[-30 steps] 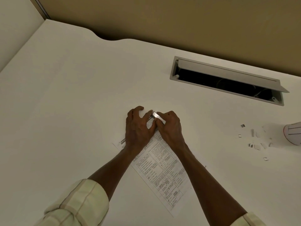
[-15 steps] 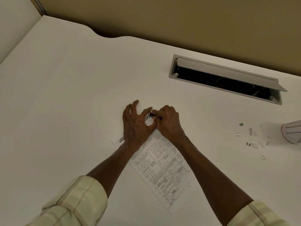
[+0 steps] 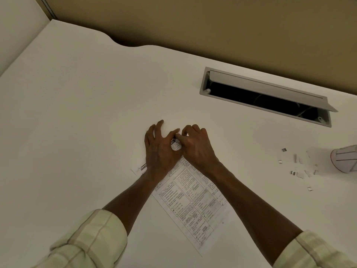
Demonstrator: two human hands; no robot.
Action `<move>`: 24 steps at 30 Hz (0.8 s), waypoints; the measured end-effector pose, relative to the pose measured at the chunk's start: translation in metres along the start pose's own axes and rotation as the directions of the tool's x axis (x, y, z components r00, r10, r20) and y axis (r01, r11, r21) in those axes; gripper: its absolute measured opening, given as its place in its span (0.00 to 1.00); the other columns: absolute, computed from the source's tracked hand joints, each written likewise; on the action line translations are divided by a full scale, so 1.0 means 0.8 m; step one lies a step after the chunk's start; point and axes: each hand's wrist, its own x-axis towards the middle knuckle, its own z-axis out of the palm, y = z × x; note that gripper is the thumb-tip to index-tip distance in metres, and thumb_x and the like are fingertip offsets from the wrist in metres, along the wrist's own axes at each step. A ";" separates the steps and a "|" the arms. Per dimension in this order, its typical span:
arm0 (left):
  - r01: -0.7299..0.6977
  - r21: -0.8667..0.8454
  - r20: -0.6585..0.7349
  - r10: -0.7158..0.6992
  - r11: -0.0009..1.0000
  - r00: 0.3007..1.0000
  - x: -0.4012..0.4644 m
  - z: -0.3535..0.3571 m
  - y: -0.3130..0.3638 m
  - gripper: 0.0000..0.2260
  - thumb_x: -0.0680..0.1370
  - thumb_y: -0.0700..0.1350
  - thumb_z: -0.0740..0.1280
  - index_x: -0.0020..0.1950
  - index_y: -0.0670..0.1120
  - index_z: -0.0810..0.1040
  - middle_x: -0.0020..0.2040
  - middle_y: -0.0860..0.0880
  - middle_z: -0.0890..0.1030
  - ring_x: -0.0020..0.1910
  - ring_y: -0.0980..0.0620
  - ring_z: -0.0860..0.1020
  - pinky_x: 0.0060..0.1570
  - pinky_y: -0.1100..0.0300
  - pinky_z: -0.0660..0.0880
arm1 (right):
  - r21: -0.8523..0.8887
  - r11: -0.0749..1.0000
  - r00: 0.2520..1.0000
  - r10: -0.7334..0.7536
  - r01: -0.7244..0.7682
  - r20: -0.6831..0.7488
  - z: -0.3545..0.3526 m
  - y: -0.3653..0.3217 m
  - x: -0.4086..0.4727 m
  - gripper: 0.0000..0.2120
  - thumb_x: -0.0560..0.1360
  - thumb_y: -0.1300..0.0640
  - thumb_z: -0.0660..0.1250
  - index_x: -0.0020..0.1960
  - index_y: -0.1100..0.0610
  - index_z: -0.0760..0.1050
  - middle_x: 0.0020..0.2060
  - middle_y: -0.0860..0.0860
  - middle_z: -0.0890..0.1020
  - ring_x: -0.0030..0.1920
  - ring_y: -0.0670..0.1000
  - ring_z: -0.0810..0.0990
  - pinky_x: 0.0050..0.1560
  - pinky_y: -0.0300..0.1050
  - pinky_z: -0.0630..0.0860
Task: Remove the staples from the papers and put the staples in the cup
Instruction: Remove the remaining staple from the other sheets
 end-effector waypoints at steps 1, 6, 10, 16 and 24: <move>-0.005 0.001 -0.001 0.005 1.000 1.000 0.000 0.001 -0.001 0.25 0.73 0.68 0.58 0.66 0.59 0.74 0.75 0.48 0.62 0.74 0.44 0.59 0.70 0.45 0.61 | 0.016 0.999 1.000 0.031 -0.031 -0.007 0.000 0.000 -0.002 0.11 0.76 0.60 0.61 0.53 0.56 0.81 0.42 0.53 0.79 0.45 0.54 0.75 0.42 0.45 0.62; 0.023 0.074 0.032 -0.025 0.997 0.999 0.001 0.001 0.001 0.31 0.72 0.72 0.57 0.71 0.59 0.68 0.76 0.47 0.61 0.74 0.44 0.58 0.71 0.46 0.60 | 0.242 0.903 0.932 0.362 -0.355 0.014 0.005 -0.001 -0.022 0.14 0.78 0.57 0.61 0.63 0.51 0.77 0.53 0.53 0.79 0.54 0.52 0.75 0.53 0.50 0.71; 0.025 0.099 0.056 -0.031 0.995 0.998 0.003 0.001 0.001 0.32 0.72 0.72 0.53 0.72 0.58 0.67 0.76 0.46 0.61 0.74 0.44 0.59 0.71 0.45 0.61 | 0.382 0.770 0.839 0.544 -0.511 0.025 0.006 0.002 -0.039 0.16 0.79 0.55 0.61 0.66 0.54 0.74 0.55 0.52 0.78 0.55 0.51 0.75 0.58 0.49 0.74; -0.026 -0.014 0.000 0.026 1.000 1.000 -0.001 0.002 -0.002 0.22 0.76 0.65 0.61 0.65 0.55 0.75 0.71 0.47 0.68 0.69 0.47 0.64 0.67 0.48 0.68 | 0.305 0.813 0.857 0.514 -0.497 0.026 0.011 0.003 -0.058 0.15 0.79 0.56 0.62 0.65 0.54 0.75 0.54 0.53 0.78 0.54 0.51 0.74 0.54 0.45 0.71; -0.073 -0.149 -0.077 0.062 0.986 0.995 -0.006 -0.002 0.000 0.14 0.77 0.57 0.66 0.57 0.51 0.82 0.67 0.47 0.71 0.66 0.49 0.67 0.63 0.55 0.66 | 0.245 0.849 0.878 0.479 -0.469 0.021 0.017 -0.007 -0.061 0.16 0.78 0.57 0.62 0.65 0.54 0.74 0.55 0.54 0.78 0.53 0.52 0.75 0.52 0.49 0.75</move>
